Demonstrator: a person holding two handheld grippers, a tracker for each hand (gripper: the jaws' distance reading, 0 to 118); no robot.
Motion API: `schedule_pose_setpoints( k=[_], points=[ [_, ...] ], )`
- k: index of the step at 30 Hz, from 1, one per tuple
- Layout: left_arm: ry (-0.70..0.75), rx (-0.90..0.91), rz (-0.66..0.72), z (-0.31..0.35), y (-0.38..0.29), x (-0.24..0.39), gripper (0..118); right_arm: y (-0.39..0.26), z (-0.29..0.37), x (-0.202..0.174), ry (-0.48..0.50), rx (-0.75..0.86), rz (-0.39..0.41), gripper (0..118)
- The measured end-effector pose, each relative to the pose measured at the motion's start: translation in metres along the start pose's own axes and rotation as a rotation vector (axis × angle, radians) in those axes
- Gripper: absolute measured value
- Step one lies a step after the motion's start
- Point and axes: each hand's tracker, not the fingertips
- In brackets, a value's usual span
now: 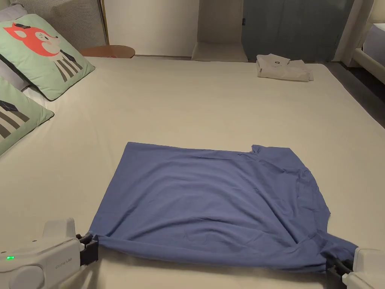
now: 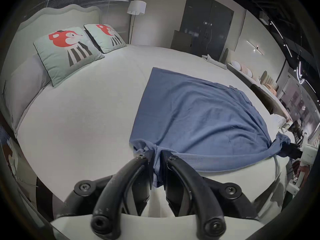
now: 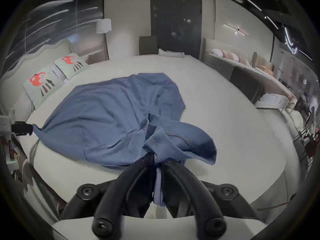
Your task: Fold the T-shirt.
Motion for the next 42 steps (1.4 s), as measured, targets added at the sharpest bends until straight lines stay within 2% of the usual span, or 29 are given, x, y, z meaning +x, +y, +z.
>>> schedule_pose_setpoints(
  k=[5,11,18,24,26,28,30,31,32,34,35,36,42],
  points=[
    [-0.008,0.075,0.017,-0.003,0.037,0.007,7,0.048,0.003,-0.004,0.005,0.102,0.010,7],
    [-0.001,0.130,0.018,-0.035,0.088,0.017,7,0.093,-0.040,-0.008,-0.013,0.128,0.035,7],
    [0.062,0.060,-0.049,-0.105,0.118,0.028,7,0.110,-0.124,-0.001,-0.052,-0.025,0.051,7],
    [0.151,-0.085,-0.092,-0.157,0.109,0.035,7,0.104,-0.174,0.007,-0.040,-0.183,-0.001,7],
    [0.167,-0.149,-0.104,-0.167,0.101,0.036,7,0.102,-0.179,0.009,-0.039,-0.202,-0.013,7],
    [0.164,-0.115,-0.113,-0.164,0.098,0.038,7,0.102,-0.175,0.013,-0.027,-0.197,-0.043,8],
    [0.161,-0.099,-0.114,-0.161,0.103,0.037,9,0.106,-0.161,0.013,-0.018,-0.180,-0.058,15],
    [0.150,-0.094,-0.107,-0.157,0.105,0.038,21,0.109,-0.155,0.014,-0.013,-0.165,-0.062,34],
    [0.124,-0.077,-0.087,-0.151,0.108,0.038,40,0.112,-0.146,0.014,-0.009,-0.141,-0.061,54],
    [0.078,-0.024,-0.029,-0.133,0.114,0.041,90,0.120,-0.131,0.011,-0.008,-0.066,-0.049,90],
    [0.057,0.024,-0.011,-0.122,0.117,0.044,102,0.124,-0.119,0.010,-0.014,-0.022,-0.050,98],
    [0.038,0.082,0.001,-0.108,0.118,0.047,106,0.128,-0.104,0.008,-0.012,0.027,-0.051,101],
    [-0.043,0.377,-0.047,-0.022,0.113,0.075,105,0.136,-0.028,-0.012,0.020,0.238,-0.022,105]
  ],
)
